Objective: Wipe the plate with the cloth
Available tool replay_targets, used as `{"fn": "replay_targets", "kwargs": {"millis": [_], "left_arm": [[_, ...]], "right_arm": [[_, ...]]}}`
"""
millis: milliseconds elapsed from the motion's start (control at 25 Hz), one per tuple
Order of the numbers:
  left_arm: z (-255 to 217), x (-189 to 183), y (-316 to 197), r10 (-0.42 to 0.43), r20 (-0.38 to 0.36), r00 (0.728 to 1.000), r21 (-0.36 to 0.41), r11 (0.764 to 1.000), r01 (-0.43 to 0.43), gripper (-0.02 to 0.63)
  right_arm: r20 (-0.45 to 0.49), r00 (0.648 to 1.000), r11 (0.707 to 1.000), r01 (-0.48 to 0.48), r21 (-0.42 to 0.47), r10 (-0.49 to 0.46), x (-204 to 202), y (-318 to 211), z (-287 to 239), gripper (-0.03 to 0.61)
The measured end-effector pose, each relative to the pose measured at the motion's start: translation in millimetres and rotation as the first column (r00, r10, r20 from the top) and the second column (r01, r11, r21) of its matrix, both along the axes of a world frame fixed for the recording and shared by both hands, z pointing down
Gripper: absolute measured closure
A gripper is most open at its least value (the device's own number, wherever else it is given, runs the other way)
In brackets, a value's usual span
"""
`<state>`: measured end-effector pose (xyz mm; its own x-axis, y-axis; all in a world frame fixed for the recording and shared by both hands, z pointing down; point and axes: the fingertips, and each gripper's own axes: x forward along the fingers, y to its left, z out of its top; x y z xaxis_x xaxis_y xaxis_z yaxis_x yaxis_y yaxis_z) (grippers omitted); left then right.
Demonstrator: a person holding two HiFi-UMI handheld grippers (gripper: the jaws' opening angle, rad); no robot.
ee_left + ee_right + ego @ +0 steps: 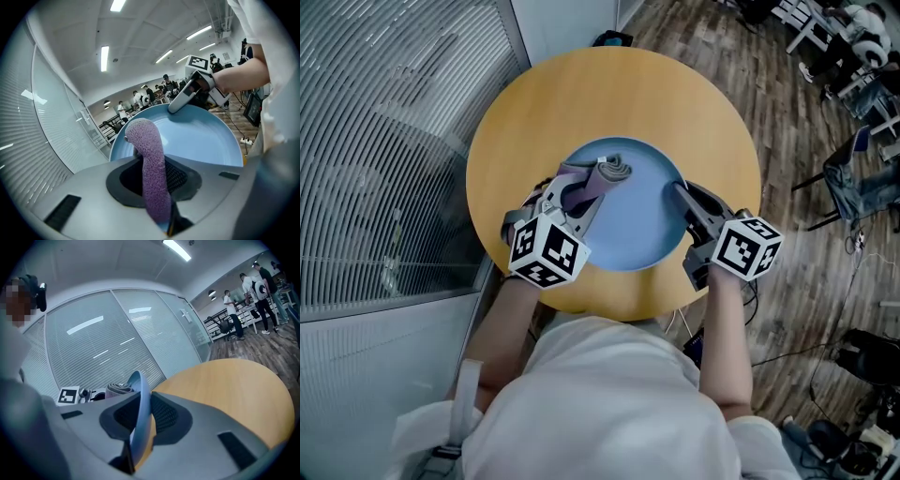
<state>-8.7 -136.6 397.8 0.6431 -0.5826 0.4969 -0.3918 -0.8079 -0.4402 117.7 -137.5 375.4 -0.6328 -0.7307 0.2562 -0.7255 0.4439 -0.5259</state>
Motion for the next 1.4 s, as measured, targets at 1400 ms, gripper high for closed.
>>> {"fn": "replay_targets", "kwargs": {"millis": [1400], "left_arm": [[-5.4,59.4,33.7,0.176,0.075,0.982,0.045,0.983,-0.179,0.537]], "right_arm": [[0.036,0.999,1.0,0.004,-0.005,-0.004,-4.5,0.8,-1.0,0.509]]}}
